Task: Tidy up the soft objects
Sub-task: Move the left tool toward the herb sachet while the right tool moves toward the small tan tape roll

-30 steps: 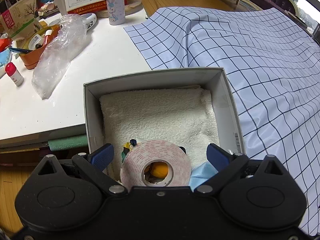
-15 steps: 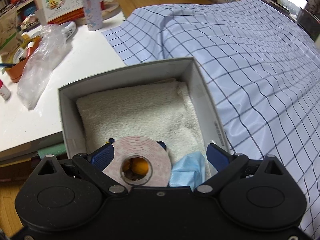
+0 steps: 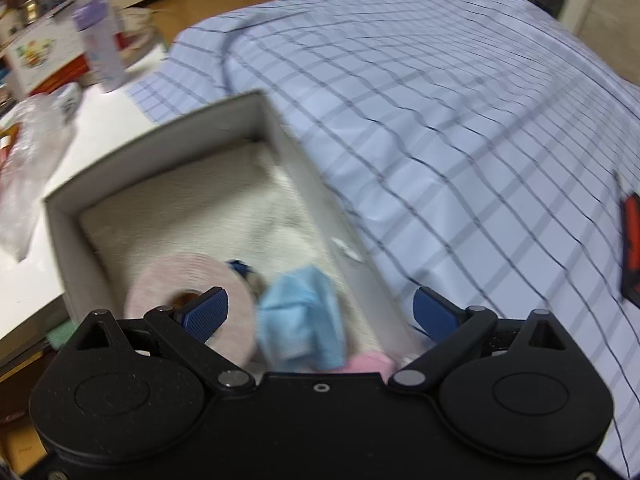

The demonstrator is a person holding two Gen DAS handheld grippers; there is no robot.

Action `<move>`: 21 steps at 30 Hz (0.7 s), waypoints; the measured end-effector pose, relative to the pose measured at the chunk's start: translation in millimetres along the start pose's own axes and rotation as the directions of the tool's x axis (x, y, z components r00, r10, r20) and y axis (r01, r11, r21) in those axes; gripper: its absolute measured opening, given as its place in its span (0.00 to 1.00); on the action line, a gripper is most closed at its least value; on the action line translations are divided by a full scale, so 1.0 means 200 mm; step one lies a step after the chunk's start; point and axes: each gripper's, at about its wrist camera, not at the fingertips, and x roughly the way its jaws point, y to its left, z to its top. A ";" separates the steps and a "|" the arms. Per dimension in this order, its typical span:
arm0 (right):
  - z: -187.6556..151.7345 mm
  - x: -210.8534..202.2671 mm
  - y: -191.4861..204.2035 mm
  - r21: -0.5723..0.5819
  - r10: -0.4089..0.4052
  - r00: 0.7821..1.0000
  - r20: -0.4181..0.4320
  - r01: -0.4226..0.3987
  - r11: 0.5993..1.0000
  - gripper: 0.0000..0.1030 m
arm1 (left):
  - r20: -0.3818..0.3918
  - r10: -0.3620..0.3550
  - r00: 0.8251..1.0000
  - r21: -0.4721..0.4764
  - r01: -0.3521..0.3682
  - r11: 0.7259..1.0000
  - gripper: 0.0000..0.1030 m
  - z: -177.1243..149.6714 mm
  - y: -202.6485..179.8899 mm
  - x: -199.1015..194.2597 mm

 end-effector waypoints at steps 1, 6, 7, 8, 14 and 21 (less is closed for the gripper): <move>-0.01 0.02 -0.09 0.025 -0.035 0.999 -0.008 0.035 0.999 0.85 | 0.003 -0.013 1.000 0.018 0.013 1.000 0.93 -0.01 -0.03 -0.01; -0.07 0.19 -0.42 0.126 -0.177 0.981 -0.082 0.186 0.974 0.85 | 0.015 -0.056 0.998 0.112 0.054 0.992 0.93 -0.08 -0.22 -0.05; -0.10 0.23 -0.46 0.138 -0.191 0.977 -0.100 0.203 0.969 0.84 | 0.014 -0.065 0.998 0.122 0.063 0.991 0.93 -0.10 -0.25 -0.06; -0.11 0.27 -0.49 0.149 -0.199 0.973 -0.116 0.215 0.965 0.84 | 0.010 -0.081 0.997 0.131 0.079 0.988 0.93 -0.12 -0.29 -0.06; -0.15 0.45 -0.48 0.147 -0.175 0.974 -0.145 0.196 0.969 0.82 | -0.007 -0.179 0.984 0.193 0.177 0.965 0.93 -0.22 -0.56 -0.11; -0.06 0.68 -0.40 0.118 -0.144 0.976 -0.161 0.163 0.980 0.82 | 0.002 -0.215 0.977 0.316 0.204 0.927 0.93 -0.34 -0.77 -0.13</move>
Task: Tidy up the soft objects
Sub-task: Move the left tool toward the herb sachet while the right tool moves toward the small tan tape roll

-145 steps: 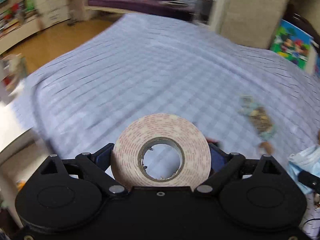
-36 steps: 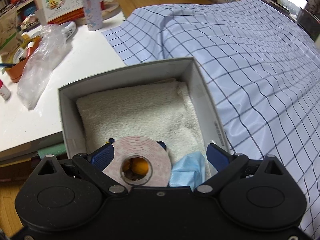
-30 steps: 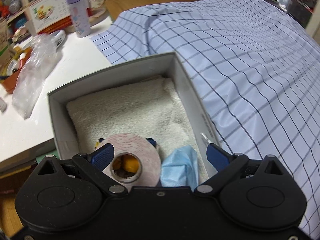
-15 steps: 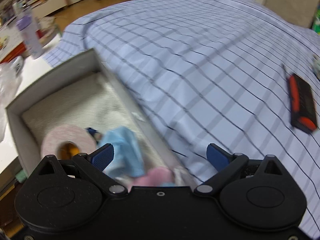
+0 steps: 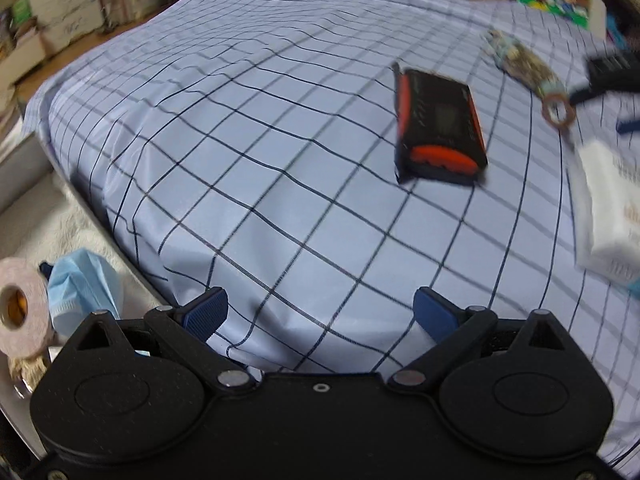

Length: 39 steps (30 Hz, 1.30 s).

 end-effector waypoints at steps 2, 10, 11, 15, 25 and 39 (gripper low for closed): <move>0.03 0.07 0.01 -0.012 -0.019 1.000 -0.014 0.019 1.000 0.82 | -0.004 0.016 1.000 0.027 -0.016 1.000 0.93 -0.01 -0.02 0.02; 0.12 0.16 -0.21 0.076 -0.105 0.994 -0.028 0.107 0.991 0.82 | -0.032 -0.015 0.999 -0.013 0.015 1.000 0.93 0.00 0.00 0.06; 0.12 0.16 -0.23 0.088 -0.099 0.995 -0.025 0.101 0.991 0.82 | -0.034 -0.019 0.999 -0.022 0.019 1.000 0.93 0.00 0.00 0.07; 0.10 0.16 -0.21 0.069 -0.031 0.999 -0.026 0.032 0.997 0.82 | -0.040 -0.026 0.999 -0.054 0.024 0.998 0.93 0.01 0.03 0.08; 0.11 0.27 -0.06 0.026 0.057 0.996 -0.069 -0.056 0.998 0.71 | -0.045 -0.001 0.999 -0.070 -0.002 0.998 0.93 0.01 0.05 0.09; 0.01 0.24 -0.39 0.075 0.038 0.997 -0.073 -0.033 0.997 0.42 | -0.032 0.002 0.999 -0.018 -0.002 1.000 0.93 0.15 -0.07 0.03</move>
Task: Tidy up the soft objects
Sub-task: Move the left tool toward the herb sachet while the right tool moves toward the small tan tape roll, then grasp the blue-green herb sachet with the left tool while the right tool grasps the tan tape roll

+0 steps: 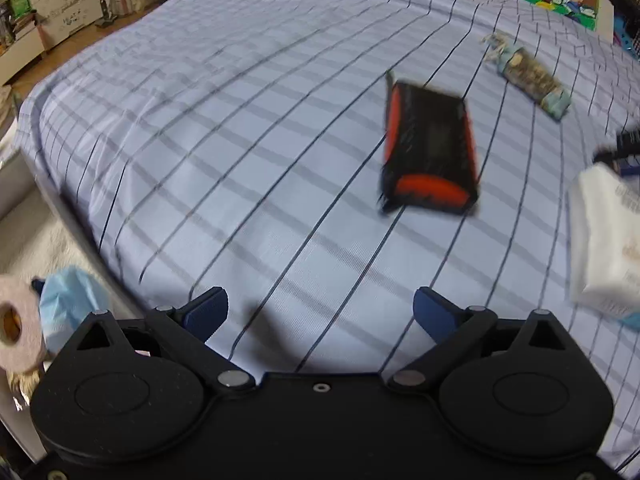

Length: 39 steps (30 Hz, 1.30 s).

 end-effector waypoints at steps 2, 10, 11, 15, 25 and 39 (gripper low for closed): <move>-0.05 0.00 -0.08 0.014 -0.020 1.000 0.006 0.020 1.000 0.42 | 0.014 0.001 1.000 0.012 -0.001 1.000 0.93 0.07 -0.05 -0.02; -0.25 -0.04 -0.18 -0.091 -0.122 0.969 0.216 0.144 0.985 0.41 | 0.034 -0.034 0.999 0.048 0.033 0.998 0.93 0.38 -0.32 -0.06; -0.27 -0.03 -0.19 -0.105 -0.128 0.958 0.255 0.159 0.982 0.41 | 0.031 -0.045 0.999 0.043 0.043 0.998 0.93 0.42 -0.36 -0.06; -0.40 0.01 -0.28 -0.120 -0.092 0.911 0.403 0.153 0.981 0.41 | 0.014 -0.074 0.997 0.025 0.074 0.997 0.93 0.55 -0.51 -0.01; -0.45 0.04 -0.53 0.035 0.064 0.876 0.478 -0.091 0.995 0.42 | -0.032 -0.041 0.999 0.044 0.043 0.998 0.93 0.84 -0.92 0.29; -0.49 0.01 -0.53 0.025 0.093 0.854 0.512 -0.122 0.992 0.42 | -0.077 0.039 0.996 0.057 -0.034 0.998 0.94 1.09 -1.27 0.60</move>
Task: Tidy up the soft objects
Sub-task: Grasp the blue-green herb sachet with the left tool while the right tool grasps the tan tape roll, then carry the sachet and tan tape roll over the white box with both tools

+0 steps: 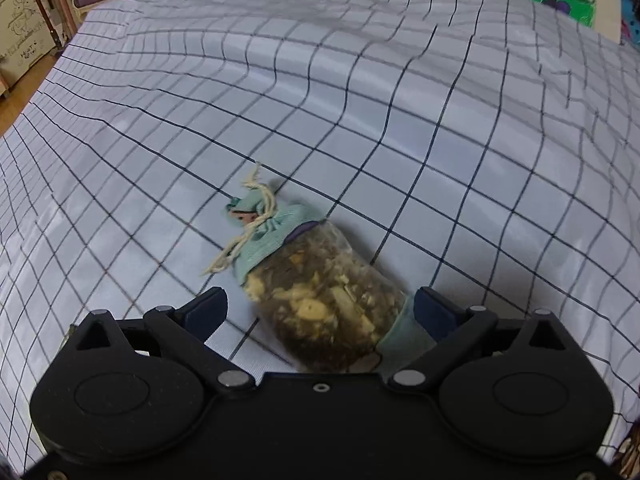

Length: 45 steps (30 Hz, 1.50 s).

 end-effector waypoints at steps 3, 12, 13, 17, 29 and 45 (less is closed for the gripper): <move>0.00 0.00 0.00 0.005 0.004 1.000 0.002 -0.004 1.000 0.42 | -0.060 -0.002 0.998 -0.007 0.002 1.000 0.90 0.02 -0.02 0.08; 0.00 0.00 -0.01 0.018 0.015 1.000 0.000 -0.015 1.000 0.42 | -0.057 -0.072 0.996 0.012 0.073 0.997 0.50 -0.05 0.02 -0.02; 0.00 0.00 -0.01 0.018 0.016 1.000 -0.001 -0.016 1.000 0.42 | -0.057 -0.074 0.996 -0.001 0.074 0.997 0.49 -0.07 0.05 -0.04; -0.01 0.01 -0.01 0.019 0.020 1.000 -0.006 -0.020 1.000 0.42 | -0.049 -0.084 0.995 -0.006 0.084 0.996 0.48 -0.16 0.15 -0.12; -0.01 0.03 0.01 0.017 0.012 0.999 -0.030 -0.012 1.000 0.41 | 0.019 -0.066 0.998 -0.101 0.067 0.993 0.49 -0.54 0.81 -0.57; 0.08 0.11 0.05 -0.008 -0.056 0.989 -0.133 0.056 0.998 0.41 | -0.050 0.122 0.991 -0.436 -0.132 0.890 0.49 -1.21 1.97 -0.61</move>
